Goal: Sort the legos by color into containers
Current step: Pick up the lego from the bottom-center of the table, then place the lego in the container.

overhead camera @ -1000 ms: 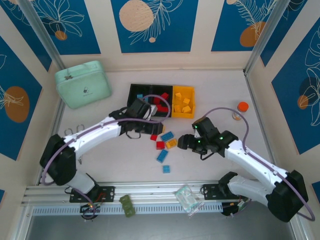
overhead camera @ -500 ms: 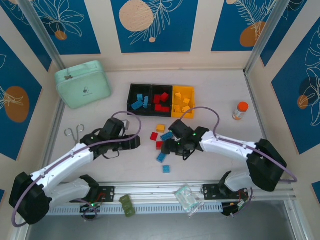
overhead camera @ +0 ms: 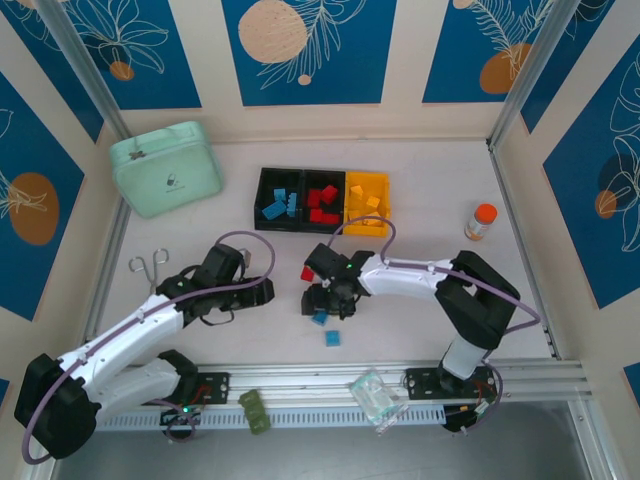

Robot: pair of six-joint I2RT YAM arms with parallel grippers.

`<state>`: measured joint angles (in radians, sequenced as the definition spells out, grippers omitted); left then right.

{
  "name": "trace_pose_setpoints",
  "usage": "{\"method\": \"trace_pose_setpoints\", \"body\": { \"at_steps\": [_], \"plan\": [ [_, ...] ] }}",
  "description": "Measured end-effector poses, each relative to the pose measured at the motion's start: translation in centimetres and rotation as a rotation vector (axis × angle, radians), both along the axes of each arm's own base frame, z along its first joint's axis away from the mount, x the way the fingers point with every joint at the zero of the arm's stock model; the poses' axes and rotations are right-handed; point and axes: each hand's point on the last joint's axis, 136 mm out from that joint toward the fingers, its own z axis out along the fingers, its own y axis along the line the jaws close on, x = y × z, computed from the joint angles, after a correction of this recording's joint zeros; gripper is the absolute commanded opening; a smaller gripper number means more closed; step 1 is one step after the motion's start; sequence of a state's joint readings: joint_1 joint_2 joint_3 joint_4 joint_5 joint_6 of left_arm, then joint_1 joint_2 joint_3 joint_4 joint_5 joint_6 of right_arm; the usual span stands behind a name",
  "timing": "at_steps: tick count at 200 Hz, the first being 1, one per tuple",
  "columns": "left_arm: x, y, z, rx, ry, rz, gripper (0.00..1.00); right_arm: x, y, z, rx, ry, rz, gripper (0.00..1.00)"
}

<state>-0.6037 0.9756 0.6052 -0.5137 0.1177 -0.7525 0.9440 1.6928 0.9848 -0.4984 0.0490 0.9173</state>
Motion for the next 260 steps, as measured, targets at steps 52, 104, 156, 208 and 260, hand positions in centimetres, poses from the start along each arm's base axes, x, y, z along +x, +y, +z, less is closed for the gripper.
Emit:
{"method": "trace_pose_setpoints", "body": {
  "at_steps": [52, 104, 156, 208, 260],
  "plan": [
    [-0.1, 0.2, -0.2, 0.001, 0.004, 0.004, 0.66, 0.5, 1.1, -0.7, -0.081, -0.005, 0.023, 0.37],
    [-0.1, 0.2, -0.2, -0.002, 0.006, 0.010, 0.66, 0.3, 0.7, -0.4, -0.106, -0.017, 0.039, 0.24],
    [0.0, 0.0, 0.3, -0.048, -0.005, 0.031, 0.66, -0.1, 0.7, 2.8, -0.064, -0.063, 0.075, 0.22],
    [1.1, 0.6, 1.7, -0.126, -0.027, 0.091, 0.66, 2.0, 2.3, 7.6, 0.025, -0.148, 0.103, 0.22],
    [1.9, 1.9, 2.7, -0.163, -0.044, 0.158, 0.66, 8.8, 3.3, 12.2, 0.109, -0.246, 0.067, 0.22]
  ]
}}
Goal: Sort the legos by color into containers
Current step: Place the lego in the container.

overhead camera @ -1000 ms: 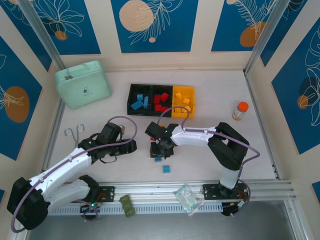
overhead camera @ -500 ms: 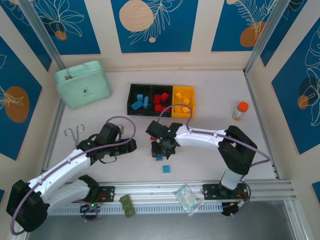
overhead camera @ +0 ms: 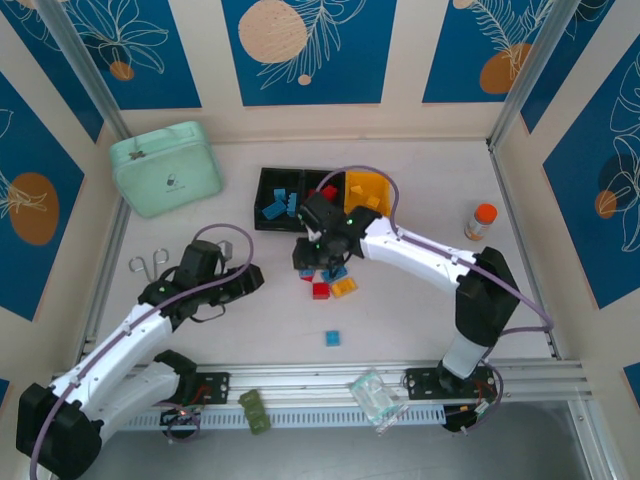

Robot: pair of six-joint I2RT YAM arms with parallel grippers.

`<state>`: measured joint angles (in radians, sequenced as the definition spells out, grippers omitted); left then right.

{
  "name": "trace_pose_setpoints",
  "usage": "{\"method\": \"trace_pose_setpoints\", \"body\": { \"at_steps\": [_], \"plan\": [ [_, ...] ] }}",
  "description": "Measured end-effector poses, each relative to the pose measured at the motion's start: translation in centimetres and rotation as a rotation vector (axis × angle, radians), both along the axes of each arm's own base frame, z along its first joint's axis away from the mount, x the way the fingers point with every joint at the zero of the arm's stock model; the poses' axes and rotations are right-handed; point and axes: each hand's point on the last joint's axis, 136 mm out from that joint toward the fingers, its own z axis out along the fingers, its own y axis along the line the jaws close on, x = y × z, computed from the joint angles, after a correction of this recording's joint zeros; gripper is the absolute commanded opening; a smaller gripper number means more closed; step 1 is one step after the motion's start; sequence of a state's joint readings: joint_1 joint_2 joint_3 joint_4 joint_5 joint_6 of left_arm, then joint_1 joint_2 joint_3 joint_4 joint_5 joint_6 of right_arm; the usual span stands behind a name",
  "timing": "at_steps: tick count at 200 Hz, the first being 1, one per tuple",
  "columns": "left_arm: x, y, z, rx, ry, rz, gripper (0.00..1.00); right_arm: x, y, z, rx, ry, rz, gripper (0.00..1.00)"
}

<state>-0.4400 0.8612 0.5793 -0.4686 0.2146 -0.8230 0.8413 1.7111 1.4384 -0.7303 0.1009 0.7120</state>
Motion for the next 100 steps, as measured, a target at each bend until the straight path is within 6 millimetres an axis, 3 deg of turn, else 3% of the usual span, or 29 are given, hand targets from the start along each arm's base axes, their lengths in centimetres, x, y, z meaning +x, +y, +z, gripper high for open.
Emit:
{"method": "trace_pose_setpoints", "body": {
  "at_steps": [35, 100],
  "plan": [
    [0.2, 0.7, 0.0, -0.011, 0.016, 0.040, 0.66, 5.0, 1.7, 0.8, 0.036, -0.022, -0.007, 0.23],
    [0.1, 0.9, -0.2, -0.018, 0.039, 0.059, 0.66, 13.0, 5.6, -0.2, 0.108, -0.018, -0.012, 0.24]
  ]
}}
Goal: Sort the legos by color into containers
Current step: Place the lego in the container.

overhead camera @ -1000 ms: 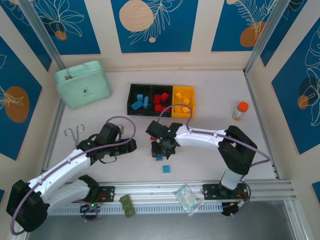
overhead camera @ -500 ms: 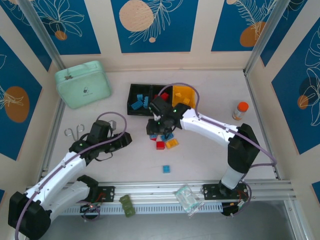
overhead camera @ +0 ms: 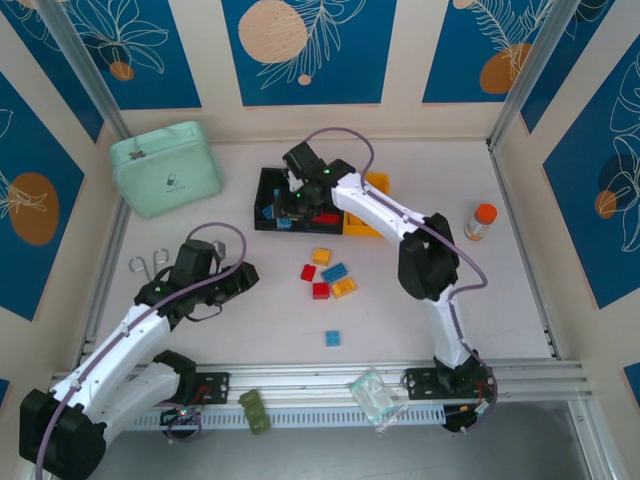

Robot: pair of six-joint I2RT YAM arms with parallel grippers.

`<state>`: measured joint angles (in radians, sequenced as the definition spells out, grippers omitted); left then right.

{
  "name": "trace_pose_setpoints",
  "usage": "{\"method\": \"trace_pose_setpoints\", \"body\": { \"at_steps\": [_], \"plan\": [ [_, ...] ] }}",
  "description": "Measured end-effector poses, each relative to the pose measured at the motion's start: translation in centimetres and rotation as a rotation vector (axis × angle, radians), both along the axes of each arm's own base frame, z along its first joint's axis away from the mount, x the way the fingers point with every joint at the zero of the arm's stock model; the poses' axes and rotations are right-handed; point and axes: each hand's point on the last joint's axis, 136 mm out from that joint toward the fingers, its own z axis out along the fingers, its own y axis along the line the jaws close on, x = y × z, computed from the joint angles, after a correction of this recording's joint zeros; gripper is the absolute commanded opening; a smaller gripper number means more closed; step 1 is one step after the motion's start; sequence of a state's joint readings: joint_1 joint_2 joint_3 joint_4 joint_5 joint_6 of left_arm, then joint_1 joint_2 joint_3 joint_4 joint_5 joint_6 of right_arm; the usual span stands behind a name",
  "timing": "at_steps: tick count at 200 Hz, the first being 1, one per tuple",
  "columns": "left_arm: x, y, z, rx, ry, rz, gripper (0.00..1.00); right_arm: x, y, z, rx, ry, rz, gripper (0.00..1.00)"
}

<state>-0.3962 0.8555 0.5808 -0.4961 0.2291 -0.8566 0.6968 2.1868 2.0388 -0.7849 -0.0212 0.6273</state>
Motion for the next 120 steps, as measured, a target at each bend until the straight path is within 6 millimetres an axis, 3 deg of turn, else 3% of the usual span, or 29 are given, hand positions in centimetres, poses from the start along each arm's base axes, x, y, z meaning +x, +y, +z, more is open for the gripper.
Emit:
{"method": "trace_pose_setpoints", "body": {
  "at_steps": [60, 120],
  "plan": [
    [-0.5, -0.2, -0.6, -0.020, 0.028, 0.001, 0.66, 5.4, 3.0, -2.0, 0.067, 0.009, -0.002, 0.24],
    [-0.9, -0.1, -1.2, -0.027, 0.051, 0.010, 0.66, 7.0, 3.5, -5.1, 0.113, 0.076, -0.019, 0.28]
  ]
}}
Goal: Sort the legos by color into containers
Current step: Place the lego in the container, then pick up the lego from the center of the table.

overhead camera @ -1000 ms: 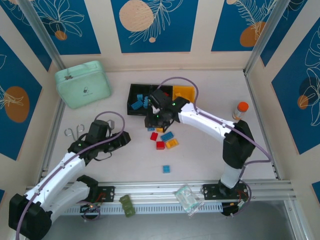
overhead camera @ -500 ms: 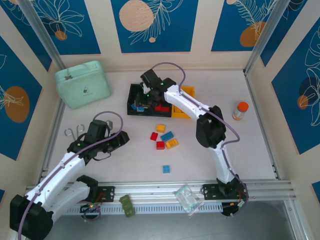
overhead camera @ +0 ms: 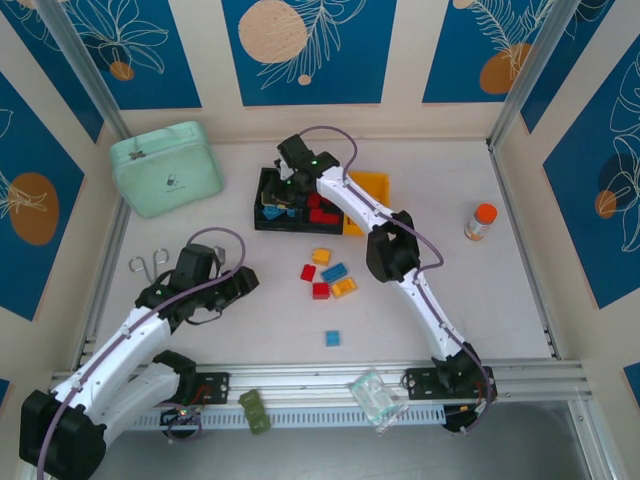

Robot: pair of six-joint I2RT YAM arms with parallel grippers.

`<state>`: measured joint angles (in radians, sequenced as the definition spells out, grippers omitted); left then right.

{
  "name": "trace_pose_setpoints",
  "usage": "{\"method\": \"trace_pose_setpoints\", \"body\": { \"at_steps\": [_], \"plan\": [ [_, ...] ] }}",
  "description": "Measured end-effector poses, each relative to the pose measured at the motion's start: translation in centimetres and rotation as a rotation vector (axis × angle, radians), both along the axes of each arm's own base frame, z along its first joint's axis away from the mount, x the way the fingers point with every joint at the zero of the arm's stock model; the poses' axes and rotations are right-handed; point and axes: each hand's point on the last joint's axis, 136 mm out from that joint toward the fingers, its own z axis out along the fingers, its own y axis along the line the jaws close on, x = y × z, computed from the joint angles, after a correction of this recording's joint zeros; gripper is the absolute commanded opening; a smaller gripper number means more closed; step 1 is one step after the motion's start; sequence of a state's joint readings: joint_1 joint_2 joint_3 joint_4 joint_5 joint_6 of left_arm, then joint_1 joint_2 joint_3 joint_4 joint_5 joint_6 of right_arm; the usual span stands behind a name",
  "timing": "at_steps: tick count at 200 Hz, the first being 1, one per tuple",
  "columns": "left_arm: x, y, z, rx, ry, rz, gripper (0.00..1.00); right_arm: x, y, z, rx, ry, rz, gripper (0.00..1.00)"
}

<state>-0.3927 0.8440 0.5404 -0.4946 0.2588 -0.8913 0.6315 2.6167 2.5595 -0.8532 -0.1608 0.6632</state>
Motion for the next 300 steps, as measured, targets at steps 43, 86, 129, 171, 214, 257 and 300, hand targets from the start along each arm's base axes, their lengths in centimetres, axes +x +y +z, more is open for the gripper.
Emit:
{"method": "trace_pose_setpoints", "body": {
  "at_steps": [43, 86, 129, 171, 214, 257, 300],
  "plan": [
    [-0.2, 0.0, -0.2, -0.002, 0.006, 0.000, 0.66, 1.3, 0.5, 0.8, 0.046, -0.024, -0.025, 0.45],
    [-0.4, 0.1, -0.2, -0.013, 0.007, 0.013, 0.65, 1.9, 0.6, 2.0, 0.068, -0.047, -0.037, 0.49],
    [-0.4, 0.1, -0.3, -0.015, 0.007, 0.013, 0.65, 1.8, 0.6, 2.4, 0.061, -0.063, -0.023, 0.48],
    [-0.5, -0.2, -0.2, -0.020, 0.001, -0.009, 0.65, -2.6, -1.0, 3.2, -0.025, -0.052, 0.025, 0.48],
    [-0.7, -0.5, -0.4, -0.018, 0.000, -0.055, 0.64, -9.6, -3.3, 9.1, 0.005, -0.132, 0.071, 0.48],
    [-1.2, -1.3, -0.8, -0.016, 0.025, -0.095, 0.62, -15.6, -8.5, 9.7, -0.005, -0.154, 0.061, 0.48],
    [-1.8, -4.3, -0.8, 0.009, 0.039, -0.211, 0.61, -21.5, -15.1, 5.1, -0.090, -0.064, 0.003, 0.51]
  ]
}}
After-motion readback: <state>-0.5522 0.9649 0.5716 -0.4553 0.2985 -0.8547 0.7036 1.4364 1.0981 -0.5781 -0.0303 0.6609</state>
